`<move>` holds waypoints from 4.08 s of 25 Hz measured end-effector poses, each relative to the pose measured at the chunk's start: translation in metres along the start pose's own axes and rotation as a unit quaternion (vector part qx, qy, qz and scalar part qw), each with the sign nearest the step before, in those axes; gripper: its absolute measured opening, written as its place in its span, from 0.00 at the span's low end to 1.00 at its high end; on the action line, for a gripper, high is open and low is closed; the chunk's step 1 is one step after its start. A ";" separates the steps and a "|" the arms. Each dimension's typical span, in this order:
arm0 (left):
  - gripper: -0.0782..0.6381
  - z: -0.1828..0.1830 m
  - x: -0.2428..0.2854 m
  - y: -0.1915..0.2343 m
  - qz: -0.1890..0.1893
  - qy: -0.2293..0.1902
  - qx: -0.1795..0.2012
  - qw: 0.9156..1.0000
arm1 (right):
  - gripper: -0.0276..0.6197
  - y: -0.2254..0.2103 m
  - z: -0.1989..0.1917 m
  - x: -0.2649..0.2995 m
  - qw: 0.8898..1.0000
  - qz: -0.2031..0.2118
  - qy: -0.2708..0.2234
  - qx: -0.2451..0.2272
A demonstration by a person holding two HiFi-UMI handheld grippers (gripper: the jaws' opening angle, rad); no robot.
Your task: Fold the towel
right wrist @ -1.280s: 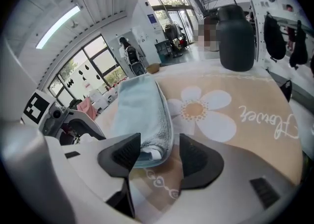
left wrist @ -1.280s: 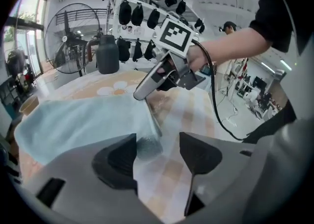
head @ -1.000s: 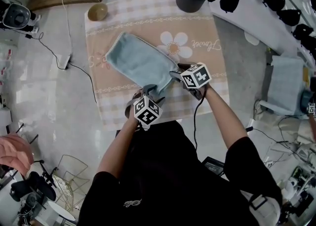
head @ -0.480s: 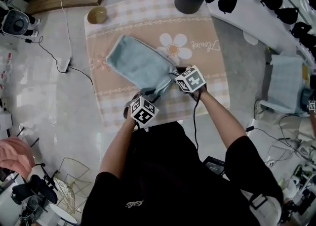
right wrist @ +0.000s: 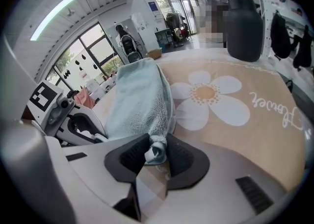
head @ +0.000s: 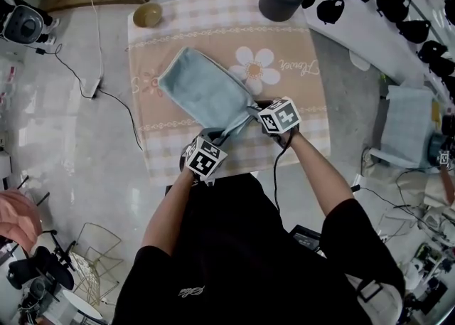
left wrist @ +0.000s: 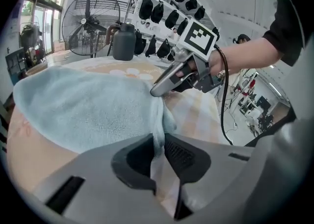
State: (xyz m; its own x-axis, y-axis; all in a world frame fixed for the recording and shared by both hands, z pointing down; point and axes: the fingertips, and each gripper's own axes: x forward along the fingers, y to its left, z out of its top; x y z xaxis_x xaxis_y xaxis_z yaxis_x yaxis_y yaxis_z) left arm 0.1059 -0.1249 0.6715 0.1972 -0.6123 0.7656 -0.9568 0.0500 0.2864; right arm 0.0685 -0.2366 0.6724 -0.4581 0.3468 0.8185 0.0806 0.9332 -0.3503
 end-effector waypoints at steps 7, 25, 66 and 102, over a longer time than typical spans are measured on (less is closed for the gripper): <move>0.20 -0.005 -0.009 -0.001 -0.006 -0.011 -0.007 1.000 | 0.18 0.013 -0.006 -0.003 1.000 0.001 0.007 0.001; 0.19 0.030 -0.057 0.025 -0.057 -0.068 -0.051 0.995 | 0.15 0.034 0.037 -0.031 1.000 -0.027 0.008 0.006; 0.19 0.077 -0.150 0.202 -0.086 -0.209 -0.186 0.956 | 0.16 0.064 0.226 0.026 0.992 -0.084 0.094 -0.028; 0.20 0.036 -0.146 0.272 -0.039 -0.209 -0.327 0.921 | 0.07 0.066 0.284 0.076 0.966 -0.130 0.038 -0.221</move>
State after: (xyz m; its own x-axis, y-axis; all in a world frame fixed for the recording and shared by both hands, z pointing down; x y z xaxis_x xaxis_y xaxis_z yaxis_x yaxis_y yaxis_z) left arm -0.1908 -0.0500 0.6170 0.0288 -0.8779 0.4781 -0.5836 0.3735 0.7210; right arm -0.2129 -0.1758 0.5825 -0.4484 0.0864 0.8896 0.3490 0.9332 0.0853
